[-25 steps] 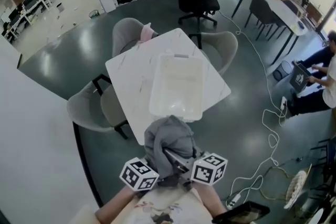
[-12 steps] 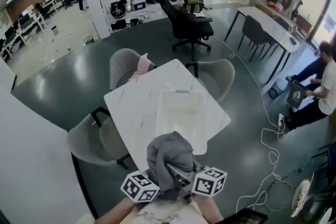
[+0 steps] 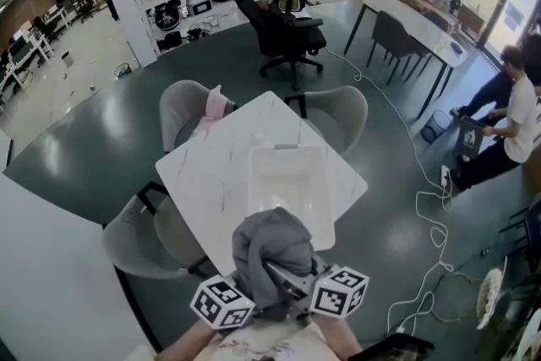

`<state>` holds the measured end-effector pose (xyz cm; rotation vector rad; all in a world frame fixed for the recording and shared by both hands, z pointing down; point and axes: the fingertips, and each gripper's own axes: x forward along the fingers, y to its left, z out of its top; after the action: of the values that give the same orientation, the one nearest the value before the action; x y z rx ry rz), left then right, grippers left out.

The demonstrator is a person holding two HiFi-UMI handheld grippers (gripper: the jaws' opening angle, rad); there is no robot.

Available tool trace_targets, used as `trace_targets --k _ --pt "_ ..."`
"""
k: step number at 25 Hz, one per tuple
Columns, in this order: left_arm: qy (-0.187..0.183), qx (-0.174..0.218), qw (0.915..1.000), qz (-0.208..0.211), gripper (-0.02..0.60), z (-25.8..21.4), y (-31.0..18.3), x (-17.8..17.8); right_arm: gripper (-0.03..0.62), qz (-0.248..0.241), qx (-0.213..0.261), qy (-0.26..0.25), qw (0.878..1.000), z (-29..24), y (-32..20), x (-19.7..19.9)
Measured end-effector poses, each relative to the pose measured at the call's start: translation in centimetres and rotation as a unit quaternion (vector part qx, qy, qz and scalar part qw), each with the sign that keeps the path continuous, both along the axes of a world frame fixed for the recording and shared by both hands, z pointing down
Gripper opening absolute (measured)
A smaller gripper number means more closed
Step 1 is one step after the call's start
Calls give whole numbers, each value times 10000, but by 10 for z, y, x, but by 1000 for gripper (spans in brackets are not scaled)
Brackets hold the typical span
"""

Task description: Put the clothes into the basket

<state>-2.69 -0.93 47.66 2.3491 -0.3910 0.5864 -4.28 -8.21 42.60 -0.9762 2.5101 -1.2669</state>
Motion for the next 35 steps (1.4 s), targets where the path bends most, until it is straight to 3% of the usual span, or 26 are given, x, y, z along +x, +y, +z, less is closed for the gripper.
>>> trace_targets --k 21,35 --pt "-116 230 9991 -351 279 -13 -73 8 322 -407 262 -222 9986 -16 -70 4" --pt "-108 85 9994 -319 279 -3 -136 25 322 -355 116 -145 9992 -5 -134 23"
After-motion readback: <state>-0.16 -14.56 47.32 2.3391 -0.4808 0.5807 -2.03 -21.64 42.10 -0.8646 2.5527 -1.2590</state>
